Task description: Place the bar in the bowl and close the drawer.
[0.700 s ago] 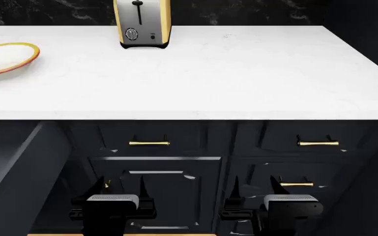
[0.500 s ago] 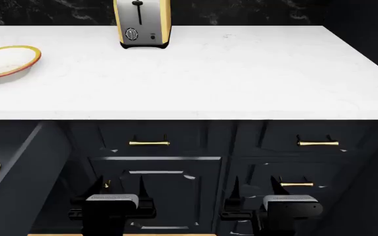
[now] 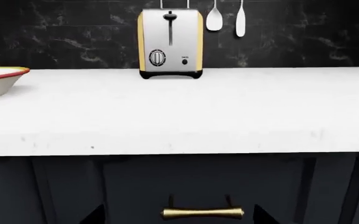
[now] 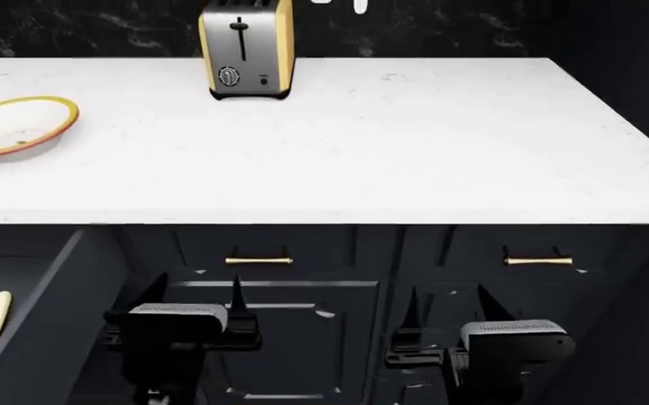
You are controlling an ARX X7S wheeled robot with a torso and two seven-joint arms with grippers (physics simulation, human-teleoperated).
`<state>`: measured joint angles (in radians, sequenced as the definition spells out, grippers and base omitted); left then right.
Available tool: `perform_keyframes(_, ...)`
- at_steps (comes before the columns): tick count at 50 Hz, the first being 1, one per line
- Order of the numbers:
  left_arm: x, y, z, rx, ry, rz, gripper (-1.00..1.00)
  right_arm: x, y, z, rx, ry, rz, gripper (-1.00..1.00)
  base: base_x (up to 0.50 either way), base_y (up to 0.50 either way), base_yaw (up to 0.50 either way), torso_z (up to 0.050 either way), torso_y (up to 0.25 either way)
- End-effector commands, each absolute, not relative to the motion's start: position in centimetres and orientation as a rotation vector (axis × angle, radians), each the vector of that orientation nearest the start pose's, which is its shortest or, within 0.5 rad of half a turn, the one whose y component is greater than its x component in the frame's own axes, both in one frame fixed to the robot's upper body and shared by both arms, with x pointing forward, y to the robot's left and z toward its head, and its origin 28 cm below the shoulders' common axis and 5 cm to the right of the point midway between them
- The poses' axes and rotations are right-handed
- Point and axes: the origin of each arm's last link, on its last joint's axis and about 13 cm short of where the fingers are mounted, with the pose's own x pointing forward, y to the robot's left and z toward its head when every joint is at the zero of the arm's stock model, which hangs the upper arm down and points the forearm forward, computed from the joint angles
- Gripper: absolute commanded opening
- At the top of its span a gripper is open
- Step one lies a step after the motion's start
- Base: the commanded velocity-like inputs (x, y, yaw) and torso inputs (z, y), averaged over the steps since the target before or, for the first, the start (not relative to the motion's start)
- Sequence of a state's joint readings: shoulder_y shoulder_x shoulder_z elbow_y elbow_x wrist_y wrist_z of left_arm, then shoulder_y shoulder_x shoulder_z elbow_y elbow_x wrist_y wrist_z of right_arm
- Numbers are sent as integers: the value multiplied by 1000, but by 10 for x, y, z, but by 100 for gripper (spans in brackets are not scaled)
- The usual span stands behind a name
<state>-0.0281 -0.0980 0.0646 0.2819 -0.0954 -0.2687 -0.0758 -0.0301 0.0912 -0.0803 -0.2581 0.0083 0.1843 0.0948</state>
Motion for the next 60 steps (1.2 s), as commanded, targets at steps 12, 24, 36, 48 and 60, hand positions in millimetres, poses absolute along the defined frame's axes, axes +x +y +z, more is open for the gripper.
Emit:
perform_keyframes(12, 219, 229, 218, 172, -121, -147, 100, 195, -126, 200, -241, -176, 20, 100, 0, 0, 0, 50, 37)
perform_keyframes(24, 225, 236, 260, 230, -119, -171, 100, 193, -135, 241, -272, -210, 3, 100, 0, 77, 0, 50, 37)
perform_keyframes(36, 226, 237, 260, 241, -120, -166, 100, 194, -135, 240, -279, -205, -7, 100, 0, 500, 0, 50, 37)
perform_keyframes(48, 226, 239, 261, 252, -128, -158, 100, 195, -135, 240, -283, -206, -17, 100, 0, 500, 0, 50, 37)
perform_keyframes(60, 226, 239, 261, 256, -129, -158, 100, 196, -136, 238, -287, -207, -25, 100, 0, 500, 0, 50, 37)
